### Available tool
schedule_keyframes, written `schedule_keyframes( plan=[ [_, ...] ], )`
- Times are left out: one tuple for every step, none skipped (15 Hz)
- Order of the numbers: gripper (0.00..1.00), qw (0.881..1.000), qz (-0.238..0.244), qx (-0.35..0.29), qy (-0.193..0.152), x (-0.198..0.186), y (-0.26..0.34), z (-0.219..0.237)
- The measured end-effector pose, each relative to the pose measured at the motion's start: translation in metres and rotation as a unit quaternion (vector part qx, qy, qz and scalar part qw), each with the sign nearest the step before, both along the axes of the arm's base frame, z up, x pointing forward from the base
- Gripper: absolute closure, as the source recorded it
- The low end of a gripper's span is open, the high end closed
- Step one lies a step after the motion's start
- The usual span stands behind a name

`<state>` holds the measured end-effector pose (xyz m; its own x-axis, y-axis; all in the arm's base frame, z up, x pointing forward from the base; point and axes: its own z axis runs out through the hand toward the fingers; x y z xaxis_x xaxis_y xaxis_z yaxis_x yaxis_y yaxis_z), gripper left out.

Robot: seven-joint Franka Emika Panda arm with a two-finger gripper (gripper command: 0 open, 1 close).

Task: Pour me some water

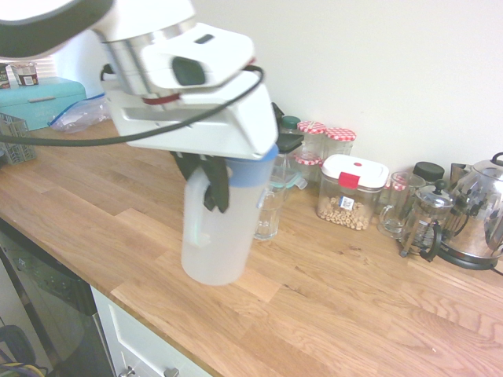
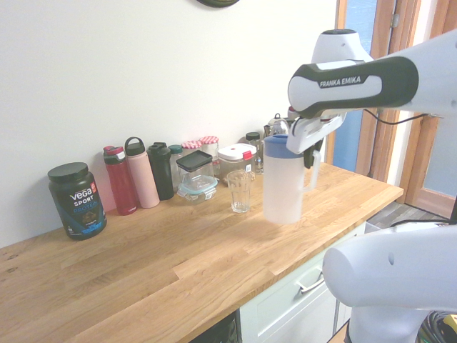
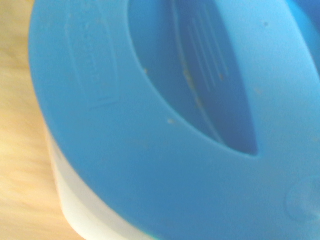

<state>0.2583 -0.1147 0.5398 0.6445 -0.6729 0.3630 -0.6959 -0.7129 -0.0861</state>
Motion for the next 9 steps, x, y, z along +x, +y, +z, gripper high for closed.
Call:
schedule_keyframes(
  plan=[
    [1.0, 1.0, -0.011, -0.006, -0.017, -0.002, 0.027, 0.002],
    [1.0, 0.999, -0.016, -0.014, -0.035, -0.005, 0.058, 0.008],
    [1.0, 0.998, -0.016, -0.023, -0.056, -0.012, 0.091, 0.018],
    [1.0, 0.996, -0.014, -0.032, -0.077, -0.022, 0.129, 0.028],
    [1.0, 0.994, -0.011, -0.039, -0.1, -0.037, 0.168, 0.032],
    [1.0, 0.991, -0.01, -0.047, -0.123, -0.051, 0.202, 0.031],
    [1.0, 0.988, -0.014, -0.055, -0.144, -0.064, 0.233, 0.025],
    [1.0, 0.986, -0.021, -0.061, -0.157, -0.068, 0.254, 0.019],
    [1.0, 0.984, -0.03, -0.065, -0.161, -0.068, 0.264, 0.012]
  ],
)
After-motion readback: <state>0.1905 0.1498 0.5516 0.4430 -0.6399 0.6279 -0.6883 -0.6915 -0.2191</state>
